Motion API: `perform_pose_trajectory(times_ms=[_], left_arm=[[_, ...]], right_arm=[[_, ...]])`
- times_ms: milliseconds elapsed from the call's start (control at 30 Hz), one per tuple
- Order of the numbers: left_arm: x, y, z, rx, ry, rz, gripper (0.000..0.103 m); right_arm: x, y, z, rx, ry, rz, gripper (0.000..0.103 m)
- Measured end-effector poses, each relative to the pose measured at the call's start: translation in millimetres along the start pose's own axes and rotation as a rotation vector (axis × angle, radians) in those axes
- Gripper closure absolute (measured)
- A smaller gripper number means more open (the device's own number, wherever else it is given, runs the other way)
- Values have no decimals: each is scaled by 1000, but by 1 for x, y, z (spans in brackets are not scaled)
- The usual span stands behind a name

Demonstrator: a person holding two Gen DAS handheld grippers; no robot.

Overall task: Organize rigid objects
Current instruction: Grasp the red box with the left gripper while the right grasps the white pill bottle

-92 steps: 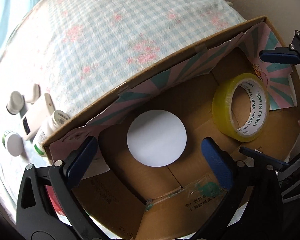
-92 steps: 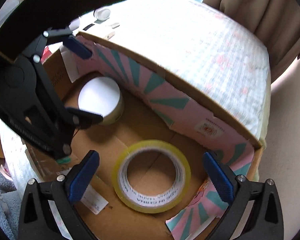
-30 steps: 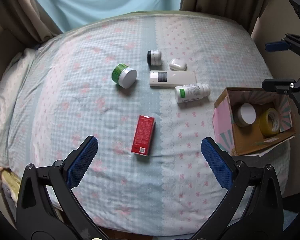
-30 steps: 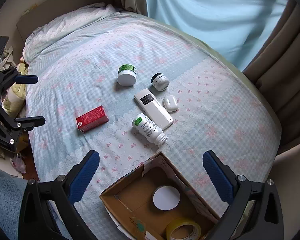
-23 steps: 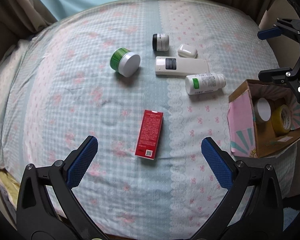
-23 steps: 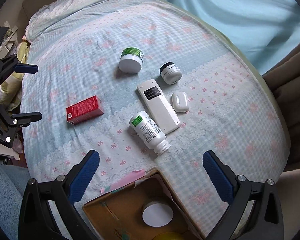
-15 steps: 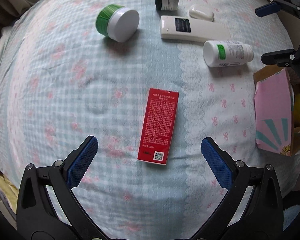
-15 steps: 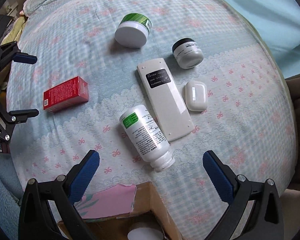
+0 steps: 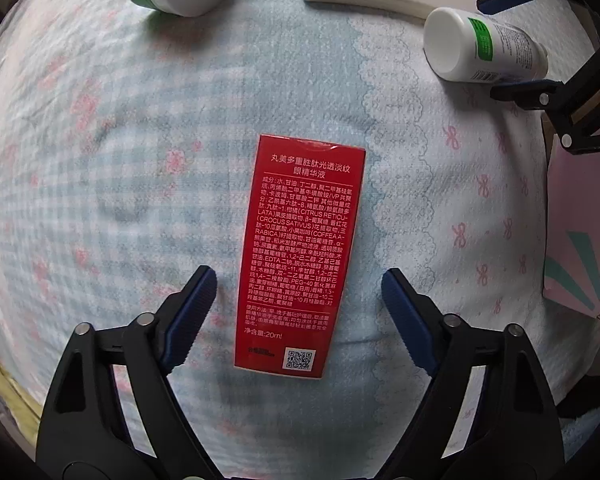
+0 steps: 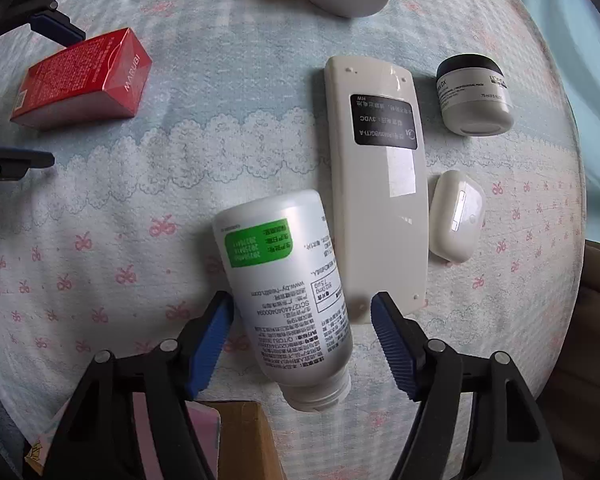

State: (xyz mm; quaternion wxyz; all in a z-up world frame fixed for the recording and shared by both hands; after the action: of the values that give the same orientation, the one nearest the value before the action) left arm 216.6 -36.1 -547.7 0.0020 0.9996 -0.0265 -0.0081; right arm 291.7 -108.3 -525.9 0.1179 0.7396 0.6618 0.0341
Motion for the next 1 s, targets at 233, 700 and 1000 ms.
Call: perform_pose_trajectory(times_ms=[233, 700, 1000], left_arm=[[1, 3, 7, -1, -10, -9, 44], [24, -13, 3, -91, -22, -60, 63], [13, -34, -11, -120, 4, -120, 64]], right_arm=[[-2, -5, 3, -26, -5, -48, 44], [7, -30, 7, -29, -27, -83, 55], [21, -11, -12, 70, 11, 134, 56]])
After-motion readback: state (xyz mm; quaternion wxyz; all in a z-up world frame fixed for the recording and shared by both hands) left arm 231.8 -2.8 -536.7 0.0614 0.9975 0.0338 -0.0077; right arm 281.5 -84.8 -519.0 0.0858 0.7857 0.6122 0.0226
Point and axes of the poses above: each gripper's, at about its wrist camera, not at the fingertips, and z roughly the way its jaws point, y to its right, x to its top, the point moved 7 cm from there along z, roughly the way its jaws point, and after that the axes turned 1 degree about x, right-handed, at the moved point
